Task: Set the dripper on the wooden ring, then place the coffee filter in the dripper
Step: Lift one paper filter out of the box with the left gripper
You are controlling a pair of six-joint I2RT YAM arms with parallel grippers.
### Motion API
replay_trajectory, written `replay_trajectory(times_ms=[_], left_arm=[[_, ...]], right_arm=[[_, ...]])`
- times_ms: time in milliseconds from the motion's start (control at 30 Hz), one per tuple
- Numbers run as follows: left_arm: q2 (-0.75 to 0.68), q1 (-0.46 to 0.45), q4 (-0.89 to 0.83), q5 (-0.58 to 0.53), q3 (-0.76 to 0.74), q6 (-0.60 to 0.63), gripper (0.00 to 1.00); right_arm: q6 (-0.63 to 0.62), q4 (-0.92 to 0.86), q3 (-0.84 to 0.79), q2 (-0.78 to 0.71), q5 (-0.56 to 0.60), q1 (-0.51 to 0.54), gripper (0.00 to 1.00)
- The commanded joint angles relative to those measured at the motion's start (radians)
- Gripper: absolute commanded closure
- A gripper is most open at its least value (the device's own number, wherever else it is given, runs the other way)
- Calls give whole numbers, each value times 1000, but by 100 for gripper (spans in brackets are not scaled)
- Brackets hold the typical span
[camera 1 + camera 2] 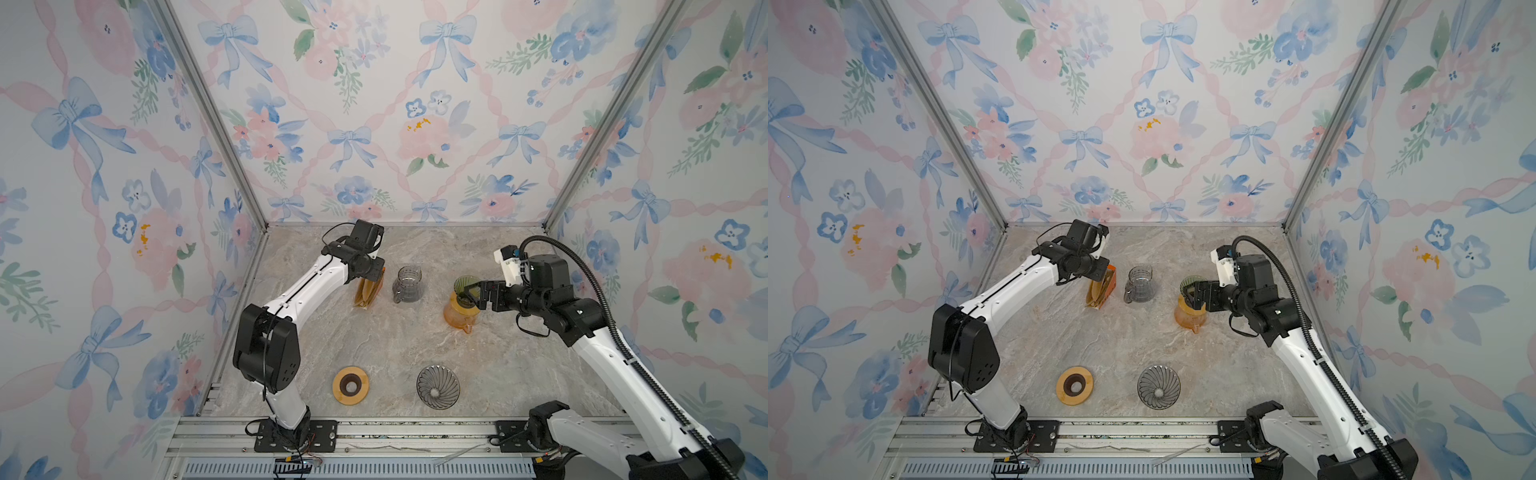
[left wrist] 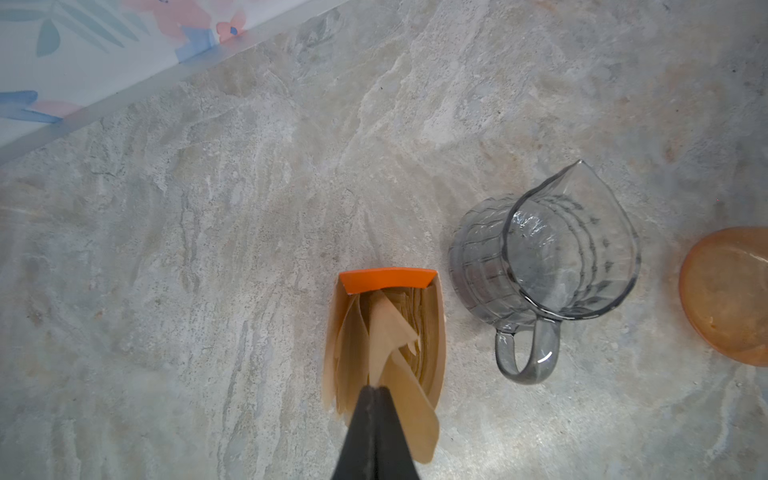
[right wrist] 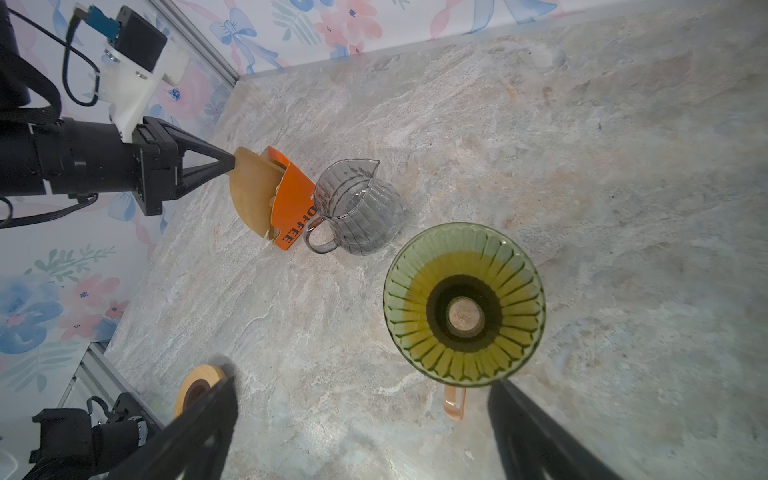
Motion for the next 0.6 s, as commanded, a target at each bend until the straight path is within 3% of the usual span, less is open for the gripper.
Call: replay_trajectory(times_ms=[0, 267, 567], left_arm=[[-71, 2, -29, 45, -2, -71, 100], [-158, -32, -69, 194, 79, -250, 100], [-101, -162, -68, 315, 237, -449, 100]], right_arm=[[18, -18, 35, -1, 2, 21, 3], [59, -20, 73, 14, 9, 85, 1], [22, -147, 205, 62, 35, 147, 25]])
